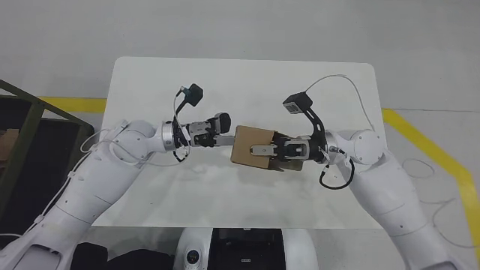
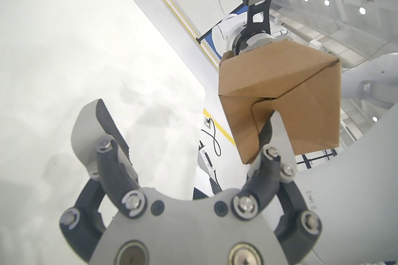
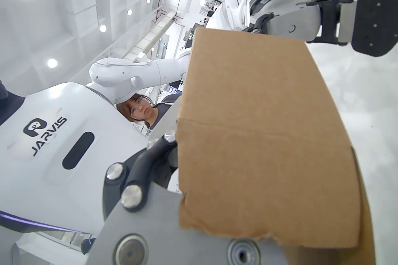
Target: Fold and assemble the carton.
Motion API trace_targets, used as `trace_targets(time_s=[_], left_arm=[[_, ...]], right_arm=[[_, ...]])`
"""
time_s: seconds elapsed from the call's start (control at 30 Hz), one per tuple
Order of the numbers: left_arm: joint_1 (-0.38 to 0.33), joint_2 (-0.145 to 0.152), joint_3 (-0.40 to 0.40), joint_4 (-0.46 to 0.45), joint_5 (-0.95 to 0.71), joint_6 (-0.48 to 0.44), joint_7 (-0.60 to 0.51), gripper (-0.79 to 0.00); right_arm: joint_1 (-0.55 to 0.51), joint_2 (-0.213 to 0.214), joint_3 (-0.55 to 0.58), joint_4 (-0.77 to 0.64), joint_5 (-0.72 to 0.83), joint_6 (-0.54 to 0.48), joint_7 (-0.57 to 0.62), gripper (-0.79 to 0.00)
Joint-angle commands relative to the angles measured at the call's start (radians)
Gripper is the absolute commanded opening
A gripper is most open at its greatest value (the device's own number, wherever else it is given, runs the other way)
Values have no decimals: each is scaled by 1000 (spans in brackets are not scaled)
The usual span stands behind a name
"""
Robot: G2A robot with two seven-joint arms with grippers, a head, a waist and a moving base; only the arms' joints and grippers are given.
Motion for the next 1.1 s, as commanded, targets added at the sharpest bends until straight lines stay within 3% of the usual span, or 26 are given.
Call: trace_targets(time_s=[0.0,0.33,1.07], left_arm=[[-2,-2,4,0,-13,-3,-10,0],[-20,-14,27,13,-97,-14,-63,0],[-54,-42,56,24,-59,-6,-50,0]], right_arm=[[3,-1,-4,6,12,1,6,-785],[16,-7,-14,34,64,-14,38,-785],[20,-12,-12,52,88,-21,64,-785]])
